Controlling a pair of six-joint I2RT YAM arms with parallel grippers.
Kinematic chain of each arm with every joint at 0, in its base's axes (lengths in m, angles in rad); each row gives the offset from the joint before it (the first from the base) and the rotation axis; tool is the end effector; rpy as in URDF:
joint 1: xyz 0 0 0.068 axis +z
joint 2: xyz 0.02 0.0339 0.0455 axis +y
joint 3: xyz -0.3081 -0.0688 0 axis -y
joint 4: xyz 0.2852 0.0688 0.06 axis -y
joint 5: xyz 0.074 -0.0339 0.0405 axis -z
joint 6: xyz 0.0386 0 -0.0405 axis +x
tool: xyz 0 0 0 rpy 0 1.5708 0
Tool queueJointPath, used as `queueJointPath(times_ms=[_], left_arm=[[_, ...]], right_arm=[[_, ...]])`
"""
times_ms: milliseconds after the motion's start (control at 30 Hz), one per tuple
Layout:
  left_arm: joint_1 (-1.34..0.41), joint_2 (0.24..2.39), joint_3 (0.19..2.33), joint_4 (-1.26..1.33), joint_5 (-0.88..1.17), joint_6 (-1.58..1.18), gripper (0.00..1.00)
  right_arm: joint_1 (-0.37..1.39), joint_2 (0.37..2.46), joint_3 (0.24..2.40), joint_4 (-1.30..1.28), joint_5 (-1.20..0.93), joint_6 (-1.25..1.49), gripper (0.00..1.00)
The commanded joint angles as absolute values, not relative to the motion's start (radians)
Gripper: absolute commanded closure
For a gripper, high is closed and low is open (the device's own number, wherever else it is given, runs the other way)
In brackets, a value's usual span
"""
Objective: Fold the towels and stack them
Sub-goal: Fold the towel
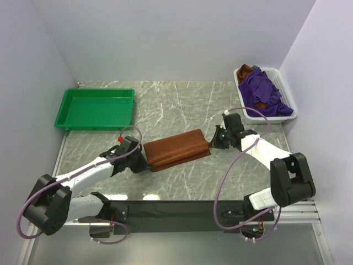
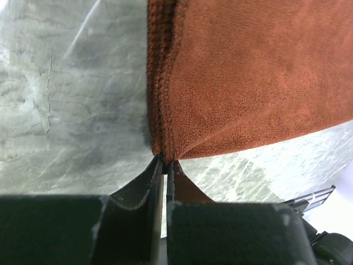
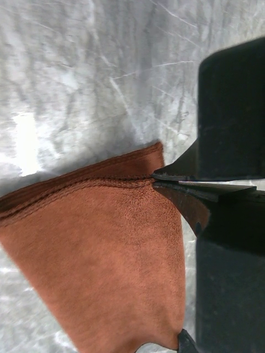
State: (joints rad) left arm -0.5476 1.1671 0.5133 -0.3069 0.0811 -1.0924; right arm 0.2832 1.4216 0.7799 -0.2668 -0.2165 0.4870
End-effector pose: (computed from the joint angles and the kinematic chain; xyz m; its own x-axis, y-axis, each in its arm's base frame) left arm 0.1916 -0.1205 0.1788 -0.8180 -0.5375 -0.2048 -0.3641 0.7594 -0.5392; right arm 0.2927 0.0938 0.2074 -0.8562 0.2268 -0.4642 0.0011 0.8992 0.4375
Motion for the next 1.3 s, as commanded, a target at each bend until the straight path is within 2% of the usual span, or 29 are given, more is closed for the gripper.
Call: queueJointPath(times_ms=[0, 367, 800, 1033, 1133, 1233, 1267], left_arm=[[-0.560, 1.172, 0.489, -0.313, 0.054, -1.100, 0.99], [-0.594, 1.200, 0.474, -0.293, 0.046, -1.115, 0.99], [-0.652, 1.132, 0.514, -0.364, 0.003, -1.164, 0.99], [-0.673, 1.190, 0.489, -0.324, 0.009, -1.167, 0.99], [-0.686, 1.218, 0.497, -0.313, 0.012, -1.167, 0.96], [-0.704, 1.213, 0.499, -0.316, 0.011, -1.173, 0.86], [-0.706, 1.206, 0.500, -0.324, 0.008, -1.178, 0.79]], right_arm=[[0.282, 1.387, 0.752, -0.233, -0.190, 0.494, 1.00], [0.285, 1.434, 0.706, -0.187, -0.167, 0.503, 1.00], [0.287, 1.422, 0.769, -0.241, -0.123, 0.472, 1.00], [0.287, 1.440, 0.744, -0.227, -0.129, 0.480, 1.00], [0.287, 1.453, 0.738, -0.218, -0.112, 0.479, 1.00], [0.287, 1.470, 0.739, -0.218, -0.097, 0.474, 0.93], [0.287, 1.470, 0.738, -0.218, -0.097, 0.474, 0.89]])
